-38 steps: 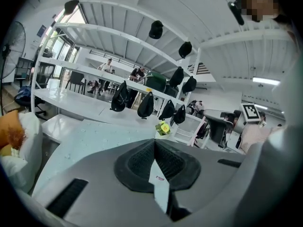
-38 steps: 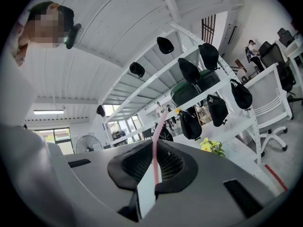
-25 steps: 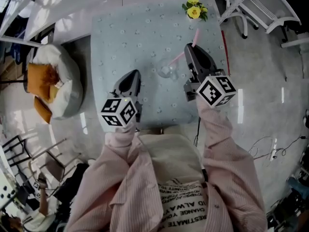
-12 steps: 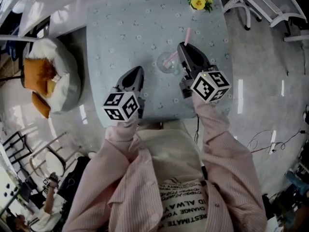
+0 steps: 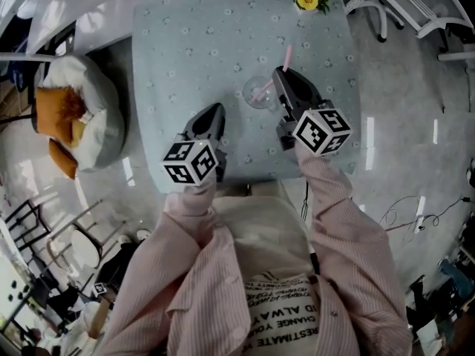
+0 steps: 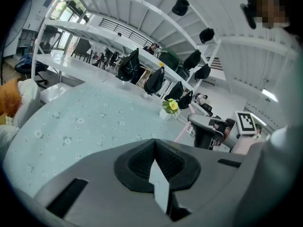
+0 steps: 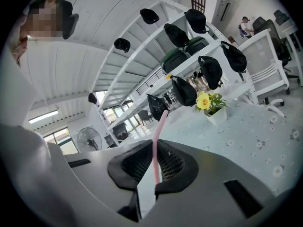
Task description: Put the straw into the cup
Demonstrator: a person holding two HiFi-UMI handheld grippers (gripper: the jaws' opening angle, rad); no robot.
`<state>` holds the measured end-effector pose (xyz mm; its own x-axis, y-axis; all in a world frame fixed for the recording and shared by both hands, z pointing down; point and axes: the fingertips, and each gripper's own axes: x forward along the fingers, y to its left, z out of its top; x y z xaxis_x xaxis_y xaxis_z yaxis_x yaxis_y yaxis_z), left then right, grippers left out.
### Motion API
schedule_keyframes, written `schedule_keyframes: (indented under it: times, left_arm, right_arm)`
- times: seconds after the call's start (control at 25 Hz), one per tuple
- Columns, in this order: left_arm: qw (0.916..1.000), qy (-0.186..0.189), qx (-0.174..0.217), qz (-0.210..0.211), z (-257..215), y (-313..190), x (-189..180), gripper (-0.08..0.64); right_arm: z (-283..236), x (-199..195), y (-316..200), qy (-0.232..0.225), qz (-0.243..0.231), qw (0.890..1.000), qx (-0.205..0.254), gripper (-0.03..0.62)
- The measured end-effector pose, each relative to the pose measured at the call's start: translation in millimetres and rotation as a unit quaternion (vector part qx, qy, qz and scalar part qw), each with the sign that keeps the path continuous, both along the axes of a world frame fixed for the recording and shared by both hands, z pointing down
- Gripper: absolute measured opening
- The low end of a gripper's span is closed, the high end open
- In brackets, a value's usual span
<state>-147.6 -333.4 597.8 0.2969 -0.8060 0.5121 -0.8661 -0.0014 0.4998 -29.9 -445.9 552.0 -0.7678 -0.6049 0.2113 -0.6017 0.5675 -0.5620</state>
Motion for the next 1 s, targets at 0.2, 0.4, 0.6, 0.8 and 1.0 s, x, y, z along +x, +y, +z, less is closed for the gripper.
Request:
schedule_keyframes:
  times: [0.2,0.4,0.6,0.8,1.0]
  left_arm:
    - [1.0,0.001,0.001,-0.001,0,1,0,-0.002]
    - [1.0,-0.001,0.003,0.0,-1,3,-1,-0.002]
    - [1.0,-0.003,0.008,0.002,-5,5,0,-0.002]
    - [0.9998,-0.003,0.017,0.007,-13,6,1,-0.002]
    - [0.9986,-0.014,0.042,0.027,-29,9,6,-0.002]
  right_arm:
    - [2,1,0,0.002,0.003,1.0,-0.005,0.023]
    - [7,0,4,0.008,0.003,1.0,-0.017,0.111]
    - [14,2,10,0.02,0.002,0.999,-0.029,0.124]
    - [20,13,18,0.035,0.009,0.998,-0.043,0.126]
    - [17,25,35,0.075,0.0,0.997,-0.024,0.077]
